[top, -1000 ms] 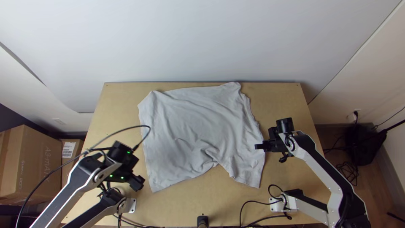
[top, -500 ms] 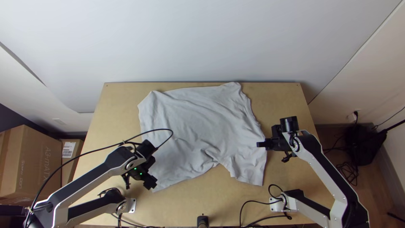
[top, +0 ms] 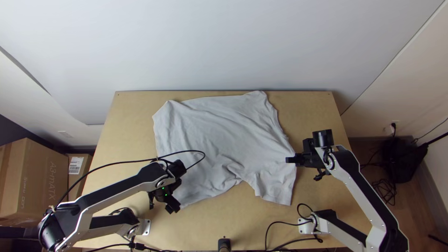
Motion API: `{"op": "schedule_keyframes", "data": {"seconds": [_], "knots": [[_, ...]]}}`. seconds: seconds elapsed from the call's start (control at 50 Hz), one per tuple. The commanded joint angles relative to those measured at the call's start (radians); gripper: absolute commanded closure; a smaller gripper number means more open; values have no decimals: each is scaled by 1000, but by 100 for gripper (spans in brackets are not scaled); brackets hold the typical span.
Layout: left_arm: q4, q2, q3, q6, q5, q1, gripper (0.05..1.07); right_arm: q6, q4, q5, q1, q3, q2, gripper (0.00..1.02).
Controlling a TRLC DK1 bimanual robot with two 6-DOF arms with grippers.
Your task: Fold the t-shirt
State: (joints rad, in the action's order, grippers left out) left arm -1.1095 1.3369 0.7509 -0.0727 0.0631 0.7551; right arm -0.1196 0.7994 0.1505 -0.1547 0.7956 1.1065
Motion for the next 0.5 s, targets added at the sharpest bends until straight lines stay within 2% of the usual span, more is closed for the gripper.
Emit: {"op": "schedule_keyframes", "data": {"seconds": [0.0,0.06,0.08,0.16,0.18,0.34,0.48], "knots": [[8,44,-2,-26,4,18,29,-11,20,4,6,47,-22,100],[36,51,-7,-36,4,23,44,-11,27,4,6,60,-25,100],[51,48,-12,-36,4,23,51,-11,31,4,6,65,-25,100],[103,27,-22,-35,3,32,97,-8,44,4,12,80,-28,100],[114,18,-22,-35,3,32,105,-6,47,4,15,83,-28,100],[86,-100,2,-30,3,-5,104,8,67,4,47,94,-36,100],[62,-205,85,-7,1,-137,104,20,81,4,69,114,-28,100]]}}
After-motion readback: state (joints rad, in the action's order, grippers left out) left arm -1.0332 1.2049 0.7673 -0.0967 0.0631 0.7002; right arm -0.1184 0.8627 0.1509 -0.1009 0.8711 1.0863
